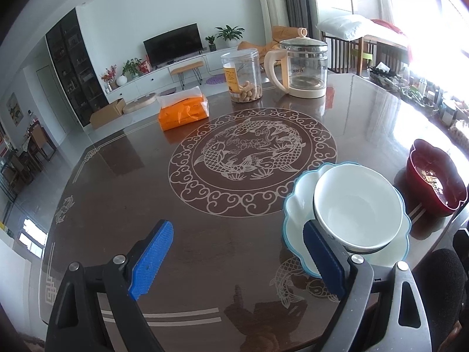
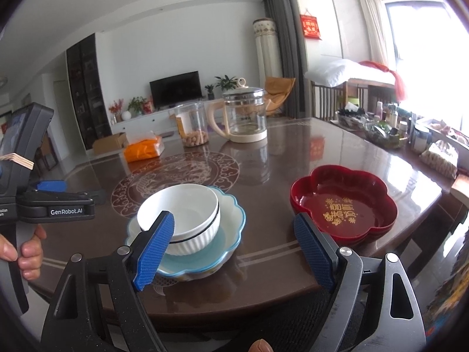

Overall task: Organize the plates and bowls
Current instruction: 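Move both grippers to the rim of the scalloped bowl stack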

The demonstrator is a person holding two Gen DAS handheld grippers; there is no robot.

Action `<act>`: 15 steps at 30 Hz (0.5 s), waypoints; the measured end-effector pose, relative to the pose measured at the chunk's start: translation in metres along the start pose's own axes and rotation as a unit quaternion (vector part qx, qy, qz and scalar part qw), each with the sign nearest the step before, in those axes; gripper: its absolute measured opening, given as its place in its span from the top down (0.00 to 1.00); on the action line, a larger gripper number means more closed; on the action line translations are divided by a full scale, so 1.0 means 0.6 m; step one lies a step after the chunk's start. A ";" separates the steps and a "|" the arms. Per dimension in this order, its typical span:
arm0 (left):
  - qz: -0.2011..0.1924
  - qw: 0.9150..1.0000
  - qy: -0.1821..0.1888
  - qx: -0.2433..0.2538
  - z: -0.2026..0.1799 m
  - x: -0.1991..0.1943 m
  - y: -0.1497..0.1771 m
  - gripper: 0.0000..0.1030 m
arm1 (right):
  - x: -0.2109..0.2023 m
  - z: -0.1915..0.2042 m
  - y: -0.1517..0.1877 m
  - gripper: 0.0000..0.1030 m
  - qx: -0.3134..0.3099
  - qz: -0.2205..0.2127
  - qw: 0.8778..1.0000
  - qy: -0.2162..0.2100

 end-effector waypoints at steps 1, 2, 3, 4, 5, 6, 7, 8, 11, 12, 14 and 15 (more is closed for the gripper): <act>0.000 1.000 0.027 -0.009 0.006 -0.001 -0.001 0.12 | -0.001 0.000 0.000 0.16 -0.002 0.000 1.000 0.001; -0.001 0.998 0.054 -0.023 0.013 -0.002 -0.001 0.12 | -0.002 0.001 0.001 0.16 -0.004 0.000 1.000 0.002; -0.001 0.996 0.078 -0.038 0.021 -0.002 -0.001 0.12 | -0.002 0.001 0.001 0.16 -0.007 0.000 1.000 0.003; -0.004 0.993 0.102 -0.050 0.028 -0.001 0.002 0.12 | -0.003 0.002 0.001 0.16 -0.009 0.000 1.000 0.003; -0.011 0.989 0.131 -0.061 0.034 0.000 0.006 0.12 | -0.003 0.002 0.002 0.16 -0.010 -0.001 1.000 0.003; -0.020 0.985 0.157 -0.072 0.038 0.000 0.013 0.12 | -0.003 0.001 0.002 0.16 -0.009 -0.001 1.000 0.002; -0.029 0.980 0.179 -0.087 0.043 0.000 0.020 0.12 | -0.003 0.001 0.003 0.16 -0.009 0.001 1.000 0.003; -0.030 0.977 0.188 -0.097 0.045 0.000 0.027 0.12 | -0.003 0.000 0.003 0.16 -0.007 0.003 1.000 0.004; -0.015 0.981 0.175 -0.076 0.037 0.006 0.046 0.13 | 0.007 -0.008 0.003 0.16 0.002 0.025 1.000 0.005; -0.014 0.984 0.163 -0.065 0.035 0.007 0.051 0.13 | 0.013 -0.012 0.004 0.16 0.004 0.040 0.999 0.008; 0.000 0.989 0.137 -0.050 0.036 0.018 0.054 0.13 | 0.030 -0.026 0.008 0.16 0.010 0.081 0.996 0.019; 0.016 0.990 0.131 -0.047 0.038 0.027 0.055 0.13 | 0.038 -0.035 0.010 0.16 0.020 0.105 0.994 0.020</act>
Point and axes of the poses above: each gripper's, at about its wrist camera, not at the fingertips, and x roughly the way its jaws point, z to its left, y to its underside, the point moved 4 cm from there along x, roughly the way its jaws point
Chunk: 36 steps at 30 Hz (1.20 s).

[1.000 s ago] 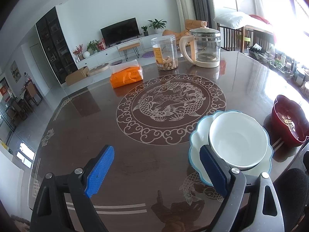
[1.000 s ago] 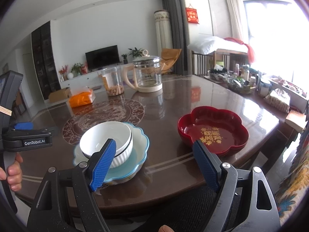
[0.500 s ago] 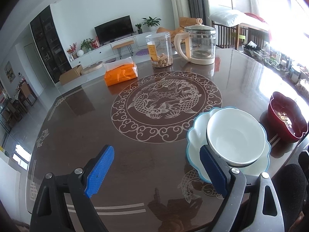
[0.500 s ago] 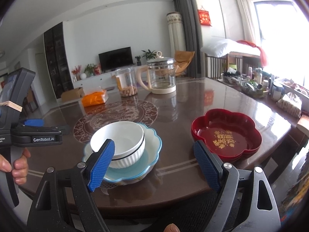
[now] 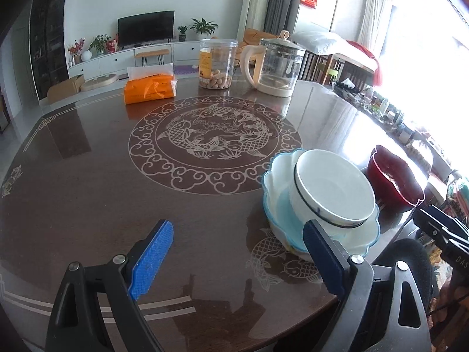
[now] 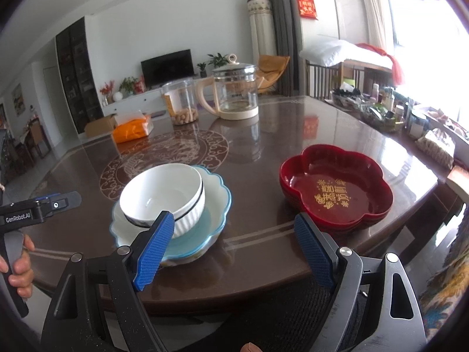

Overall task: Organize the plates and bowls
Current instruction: 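Move both grippers to the rim of the scalloped bowl stack, then grip the scalloped bowl rim with both grippers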

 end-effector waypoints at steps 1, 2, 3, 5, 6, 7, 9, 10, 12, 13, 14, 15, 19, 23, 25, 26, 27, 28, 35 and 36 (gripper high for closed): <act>0.014 1.000 -0.001 0.000 0.004 0.009 0.000 0.13 | 0.008 -0.009 0.000 0.16 0.013 0.021 1.000 -0.005; 0.021 1.000 0.000 0.000 0.006 0.016 -0.002 0.13 | 0.014 -0.017 -0.001 0.16 0.027 0.035 0.999 -0.015; 0.024 1.000 0.002 0.000 0.009 0.022 -0.002 0.13 | 0.020 -0.025 -0.001 0.16 0.037 0.045 0.998 -0.022; 0.025 1.000 0.010 0.009 0.006 0.030 -0.006 0.13 | 0.028 -0.029 -0.004 0.16 0.034 0.056 0.997 -0.034; 0.026 0.999 0.018 0.016 0.001 0.034 -0.009 0.13 | 0.032 -0.028 -0.006 0.16 0.027 0.062 0.997 -0.037; 0.031 0.999 0.023 0.024 -0.004 0.040 -0.011 0.13 | 0.035 -0.025 -0.009 0.16 0.019 0.067 0.997 -0.040; 0.042 0.998 0.035 0.041 -0.015 0.053 -0.015 0.13 | 0.046 -0.016 -0.013 0.16 0.003 0.078 0.996 -0.053; 0.046 0.997 0.042 0.048 -0.020 0.060 -0.017 0.13 | 0.053 -0.012 -0.013 0.16 0.000 0.084 0.995 -0.059; 0.053 0.996 0.045 0.057 -0.026 0.076 -0.018 0.13 | 0.069 -0.010 -0.014 0.16 0.003 0.100 0.993 -0.069; 0.059 0.995 0.048 0.059 -0.027 0.084 -0.017 0.13 | 0.075 -0.010 -0.014 0.16 0.004 0.106 0.992 -0.070; 0.067 0.995 0.050 0.058 -0.027 0.092 -0.016 0.13 | 0.081 -0.010 -0.015 0.17 0.003 0.110 0.992 -0.069; 0.074 0.994 0.054 0.056 -0.027 0.099 -0.013 0.13 | 0.085 -0.011 -0.016 0.17 -0.001 0.113 0.991 -0.066; 0.104 0.991 0.069 0.046 -0.029 0.127 -0.006 0.18 | 0.111 -0.013 -0.024 0.18 0.003 0.135 0.988 -0.068; 0.128 0.988 0.087 0.029 -0.033 0.148 0.000 0.33 | 0.143 -0.012 -0.033 0.23 -0.007 0.150 0.987 -0.065; 0.136 0.985 0.101 0.015 -0.036 0.156 0.001 0.41 | 0.164 -0.013 -0.031 0.46 -0.004 0.169 0.983 -0.073; 0.139 0.984 0.107 0.012 -0.039 0.158 0.002 0.46 | 0.175 -0.014 -0.029 0.53 -0.001 0.179 0.981 -0.076; 0.141 0.984 0.111 0.010 -0.042 0.160 0.003 0.52 | 0.183 -0.015 -0.026 0.61 0.003 0.187 0.979 -0.081; 0.140 0.984 0.114 0.006 -0.046 0.162 0.003 0.55 | 0.191 -0.015 -0.025 0.61 0.005 0.192 0.978 -0.084; 0.130 0.984 0.122 -0.022 -0.057 0.172 0.008 0.74 | 0.237 -0.003 -0.007 0.84 0.034 0.242 0.958 -0.148; 0.129 0.984 0.123 -0.029 -0.055 0.172 0.008 0.75 | 0.236 0.000 -0.007 0.86 0.031 0.242 0.959 -0.143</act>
Point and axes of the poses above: each gripper's, at about its wrist camera, not at the fingertips, and x roughly the way its jaws point, z to its left, y to its underside, the point moved 4 cm from there along x, roughly the way its jaws point
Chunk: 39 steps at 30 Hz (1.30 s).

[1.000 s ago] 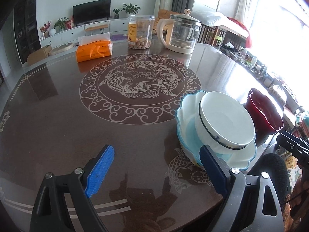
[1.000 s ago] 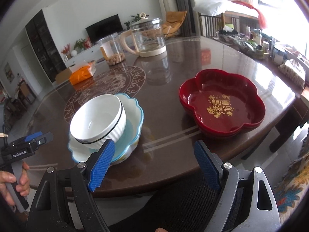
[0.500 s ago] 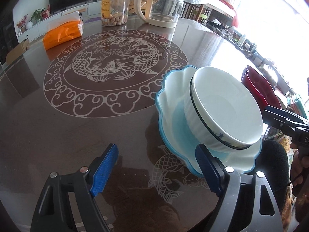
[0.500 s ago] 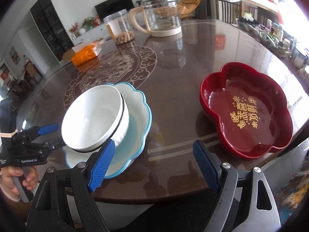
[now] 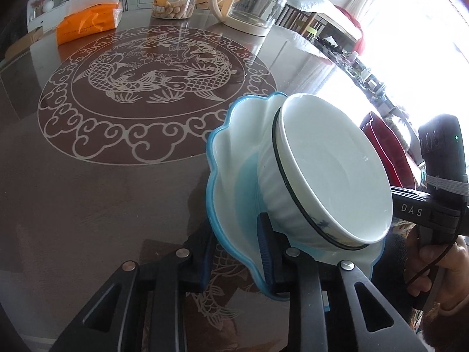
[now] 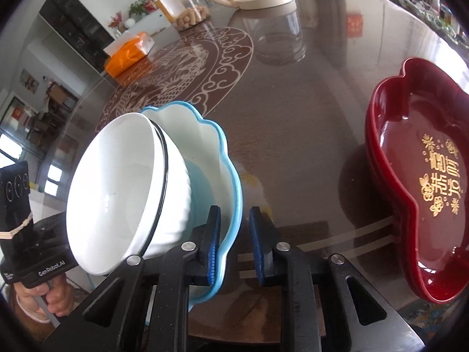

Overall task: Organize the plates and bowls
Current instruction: 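Lift the bowl stack and carry it onto the red plate stack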

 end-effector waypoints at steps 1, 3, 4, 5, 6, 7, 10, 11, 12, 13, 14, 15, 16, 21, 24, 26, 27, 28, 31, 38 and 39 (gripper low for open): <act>-0.001 1.000 0.000 -0.005 0.000 -0.001 0.000 0.75 | 0.000 0.005 0.001 0.86 -0.009 0.000 1.000 0.007; -0.001 1.000 -0.001 -0.015 0.004 -0.001 -0.001 0.76 | 0.000 0.006 0.005 0.86 -0.009 -0.002 1.000 0.006; 0.000 1.000 -0.001 -0.019 0.004 -0.001 -0.001 0.76 | -0.002 0.003 0.007 0.86 0.001 -0.001 1.000 -0.002; 0.001 1.000 0.000 -0.020 0.003 -0.001 -0.002 0.76 | -0.004 0.001 0.010 0.85 0.006 -0.001 1.000 -0.008; 0.003 1.000 -0.001 -0.018 0.001 0.000 -0.002 0.76 | -0.006 0.003 0.012 0.85 0.003 -0.002 1.000 -0.005; 0.005 1.000 -0.003 -0.018 0.000 0.001 -0.003 0.76 | -0.008 0.005 0.012 0.85 -0.001 -0.005 1.000 -0.001; 0.008 1.000 0.000 -0.019 -0.008 -0.001 -0.007 0.76 | -0.020 0.004 0.010 0.85 0.005 -0.013 1.000 -0.004; 0.007 1.000 0.002 -0.019 -0.011 -0.003 -0.011 0.76 | -0.023 0.003 0.006 0.85 0.008 -0.013 1.000 -0.004; 0.005 1.000 0.002 -0.018 -0.014 -0.006 -0.017 0.76 | -0.027 0.001 0.003 0.85 0.011 -0.014 1.000 -0.005; 0.004 1.000 0.003 -0.018 -0.018 -0.008 -0.022 0.76 | -0.030 -0.001 0.000 0.85 0.015 -0.012 1.000 -0.006; 0.003 1.000 0.003 -0.018 -0.022 -0.011 -0.028 0.76 | -0.032 -0.003 -0.003 0.85 0.021 -0.012 1.000 -0.009; 0.001 1.000 0.003 -0.016 -0.027 -0.015 -0.034 0.76 | -0.036 -0.006 -0.005 0.85 0.028 -0.013 0.999 -0.012; -0.001 1.000 0.002 -0.012 -0.033 -0.019 -0.041 0.76 | -0.040 -0.008 -0.008 0.85 0.032 -0.014 0.999 -0.013; -0.014 1.000 0.004 0.017 -0.079 -0.043 -0.076 0.76 | -0.082 -0.018 -0.021 0.85 0.050 -0.041 0.998 -0.019; -0.016 0.999 0.013 0.036 -0.121 -0.046 -0.102 0.76 | -0.119 -0.033 -0.032 0.85 0.058 -0.062 0.996 -0.014; -0.017 0.998 0.021 0.049 -0.155 -0.043 -0.120 0.76 | -0.147 -0.049 -0.040 0.84 0.063 -0.076 0.995 -0.006; -0.017 0.998 0.025 0.056 -0.175 -0.039 -0.128 0.76 | -0.162 -0.059 -0.042 0.84 0.066 -0.083 0.994 -0.001; -0.017 0.997 0.030 0.065 -0.194 -0.034 -0.136 0.76 | -0.176 -0.070 -0.044 0.84 0.069 -0.089 0.994 0.006; -0.017 0.995 0.046 0.088 -0.258 -0.013 -0.156 0.76 | -0.219 -0.111 -0.047 0.84 0.082 -0.109 0.990 0.028; 0.006 0.990 0.072 0.118 -0.379 0.079 -0.168 0.76 | -0.275 -0.222 -0.046 0.84 0.125 -0.135 0.980 0.077; 0.012 0.990 0.071 0.120 -0.389 0.095 -0.167 0.76 | -0.275 -0.237 -0.046 0.84 0.131 -0.135 0.979 0.083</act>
Point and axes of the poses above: each gripper's, at about its wrist camera, not at the fingertips, and x roughly the way its jaws point, z to its left, y to its underside, the point moved 4 cm from there along x, roughly the way its jaws point
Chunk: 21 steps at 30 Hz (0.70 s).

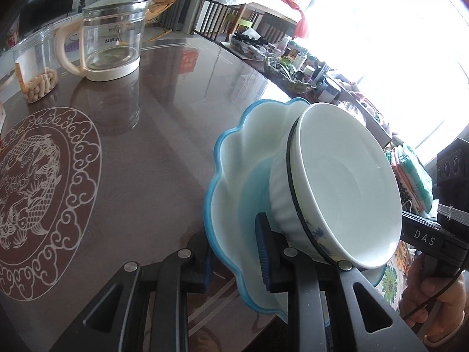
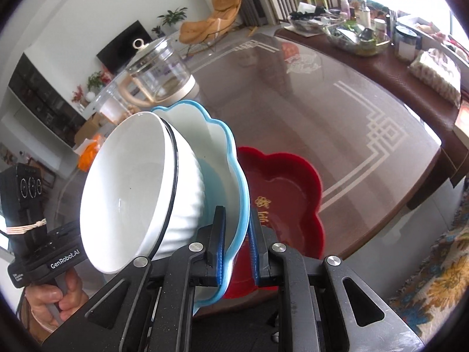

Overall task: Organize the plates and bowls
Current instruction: 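Lift the bowl stack and carry it onto the red plate stack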

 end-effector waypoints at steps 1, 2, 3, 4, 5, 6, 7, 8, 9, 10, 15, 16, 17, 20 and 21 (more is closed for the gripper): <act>0.006 1.000 -0.001 0.001 -0.006 0.016 0.000 0.76 | 0.006 -0.013 -0.002 0.84 0.004 0.001 1.000 0.006; 0.013 1.000 -0.004 0.003 -0.010 0.030 0.001 0.76 | 0.014 -0.026 -0.002 0.84 0.008 0.003 1.000 0.010; 0.019 1.000 -0.009 0.004 -0.010 0.044 0.002 0.76 | 0.024 -0.038 -0.001 0.84 0.014 0.008 1.000 0.012; 0.026 1.000 -0.013 0.005 -0.010 0.055 0.006 0.76 | 0.032 -0.054 0.000 0.84 0.019 0.013 1.000 0.014; 0.033 0.999 -0.019 0.007 -0.010 0.064 0.010 0.76 | 0.042 -0.063 0.005 0.84 0.023 0.019 0.999 0.016; 0.025 0.999 -0.022 0.014 -0.011 0.065 0.013 0.76 | 0.049 -0.072 0.012 0.84 0.024 0.025 0.999 0.018; 0.019 0.999 -0.029 0.026 -0.015 0.061 0.013 0.76 | 0.053 -0.075 0.018 0.84 0.026 0.024 0.999 0.014; 0.021 0.999 -0.033 0.031 -0.016 0.060 0.013 0.76 | 0.052 -0.076 0.020 0.84 0.026 0.017 0.999 0.007; 0.023 0.999 -0.032 0.031 -0.015 0.058 0.013 0.76 | 0.051 -0.077 0.021 0.84 0.026 0.015 1.000 0.004; 0.026 0.999 -0.033 0.033 -0.014 0.056 0.011 0.76 | 0.049 -0.079 0.022 0.84 0.031 0.012 0.999 0.001; -0.032 0.995 -0.073 0.066 -0.020 -0.005 -0.014 0.76 | 0.046 -0.081 0.028 0.82 0.035 0.001 0.999 -0.004; -0.034 0.994 -0.075 0.070 -0.020 -0.011 -0.017 0.76 | 0.046 -0.083 0.028 0.82 0.040 0.002 0.999 -0.006; -0.033 0.994 -0.076 0.071 -0.016 -0.014 -0.019 0.75 | 0.046 -0.084 0.027 0.81 0.044 0.002 0.999 -0.008; -0.026 0.994 -0.080 0.068 -0.009 -0.009 -0.015 0.75 | 0.047 -0.086 0.024 0.81 0.056 0.008 0.998 -0.011; -0.023 0.994 -0.078 0.067 -0.007 -0.007 -0.010 0.75 | 0.047 -0.086 0.024 0.77 0.061 0.009 0.998 -0.016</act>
Point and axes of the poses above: each gripper's, at about its wrist camera, not at the fingertips, and x roughly the way its jaws point, z to its left, y to its underside, the point moved 4 cm from there along x, roughly the way its jaws point
